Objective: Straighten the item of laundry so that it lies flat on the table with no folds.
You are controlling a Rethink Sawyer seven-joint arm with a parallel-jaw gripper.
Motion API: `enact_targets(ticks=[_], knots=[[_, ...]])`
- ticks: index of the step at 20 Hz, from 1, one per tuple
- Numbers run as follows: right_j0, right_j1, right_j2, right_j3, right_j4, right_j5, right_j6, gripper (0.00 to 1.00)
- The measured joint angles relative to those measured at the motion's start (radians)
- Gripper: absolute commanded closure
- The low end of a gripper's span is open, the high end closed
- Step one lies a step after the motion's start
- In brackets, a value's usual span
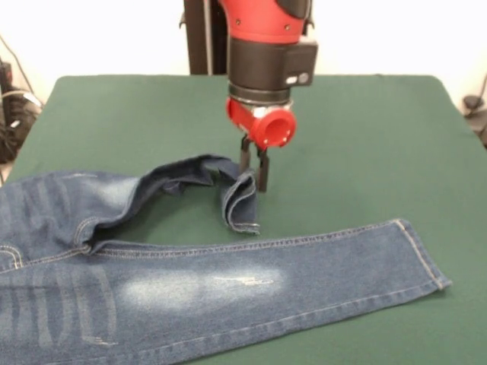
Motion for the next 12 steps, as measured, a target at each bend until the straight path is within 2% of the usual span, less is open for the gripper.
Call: enact_targets(ticks=[7,12], knots=[[-0.007,-0.050,0.007,0.081,0.050,0.000,0.000,0.00],[-0.007,-0.079,0.006,0.093,0.095,0.006,0.000,0.00]])
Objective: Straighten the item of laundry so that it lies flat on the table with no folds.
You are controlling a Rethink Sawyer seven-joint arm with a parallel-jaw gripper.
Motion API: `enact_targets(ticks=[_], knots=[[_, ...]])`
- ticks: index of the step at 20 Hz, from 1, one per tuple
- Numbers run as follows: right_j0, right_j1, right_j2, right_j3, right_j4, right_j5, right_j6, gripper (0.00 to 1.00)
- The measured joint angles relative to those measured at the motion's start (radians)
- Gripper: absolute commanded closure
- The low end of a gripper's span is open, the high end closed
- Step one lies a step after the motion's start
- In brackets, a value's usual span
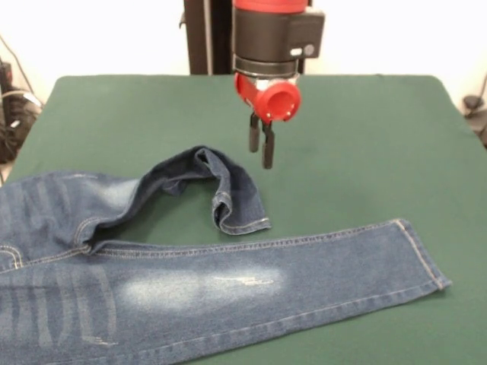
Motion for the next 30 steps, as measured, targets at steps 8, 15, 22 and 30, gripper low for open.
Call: enact_targets(ticks=[8,15,22,30], knots=[[0.079,-0.057,-0.056,-0.003,0.047,0.074,0.000,0.00],[0.136,-0.119,-0.069,-0.008,0.070,0.158,0.000,0.00],[0.110,-0.094,-0.075,-0.053,0.069,0.176,0.000,0.00],[0.107,0.008,-0.103,-0.143,0.069,0.176,0.000,0.00]])
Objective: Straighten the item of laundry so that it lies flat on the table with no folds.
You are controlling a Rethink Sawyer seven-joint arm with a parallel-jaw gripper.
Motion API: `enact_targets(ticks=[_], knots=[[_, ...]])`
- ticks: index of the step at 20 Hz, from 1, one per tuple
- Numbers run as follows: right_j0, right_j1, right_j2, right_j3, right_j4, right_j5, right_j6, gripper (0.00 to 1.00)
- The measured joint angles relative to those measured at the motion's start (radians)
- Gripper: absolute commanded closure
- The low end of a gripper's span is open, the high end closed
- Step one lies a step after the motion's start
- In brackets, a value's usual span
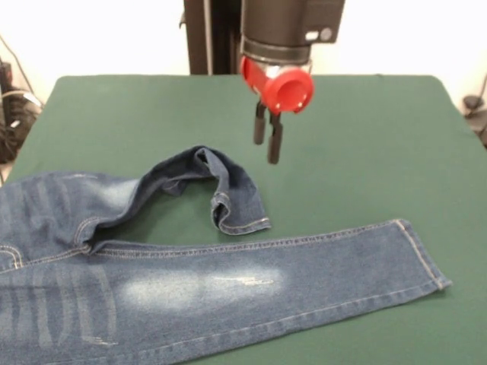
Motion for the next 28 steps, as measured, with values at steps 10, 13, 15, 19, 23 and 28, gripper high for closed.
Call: enact_targets(ticks=[10,13,15,19,23,28], knots=[[-0.026,0.124,-0.018,-0.094,0.000,0.000,0.000,0.00],[-0.041,0.158,-0.019,-0.122,0.000,0.000,0.000,0.00],[-0.058,0.202,-0.019,-0.160,0.000,0.000,0.000,0.00],[-0.072,0.263,-0.019,-0.214,0.000,0.000,0.000,0.00],[-0.073,0.295,-0.023,-0.265,0.000,0.025,0.000,0.00],[-0.074,0.307,-0.024,-0.300,0.000,0.070,0.000,0.00]])
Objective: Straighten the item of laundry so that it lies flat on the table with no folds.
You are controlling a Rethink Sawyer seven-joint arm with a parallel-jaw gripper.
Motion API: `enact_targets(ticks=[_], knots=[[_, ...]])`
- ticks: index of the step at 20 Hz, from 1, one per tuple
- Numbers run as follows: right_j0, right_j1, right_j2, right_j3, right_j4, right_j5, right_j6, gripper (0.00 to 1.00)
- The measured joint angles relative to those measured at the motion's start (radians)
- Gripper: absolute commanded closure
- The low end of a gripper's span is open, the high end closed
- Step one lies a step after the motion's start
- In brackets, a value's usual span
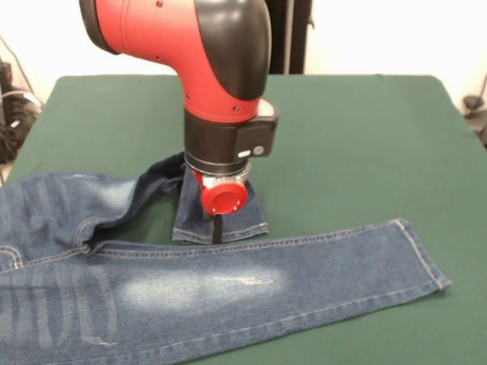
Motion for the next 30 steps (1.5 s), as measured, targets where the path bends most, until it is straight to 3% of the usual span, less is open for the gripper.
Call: enact_targets(ticks=[6,7,25,30], knots=[[-0.001,0.007,0.000,-0.018,0.000,0.020,0.000,0.00],[0.003,0.011,-0.006,-0.025,0.000,0.028,0.000,1.00],[0.061,0.034,-0.072,-0.057,0.000,0.027,0.000,1.00],[0.069,-0.009,-0.058,-0.008,0.003,0.016,0.000,1.00]])
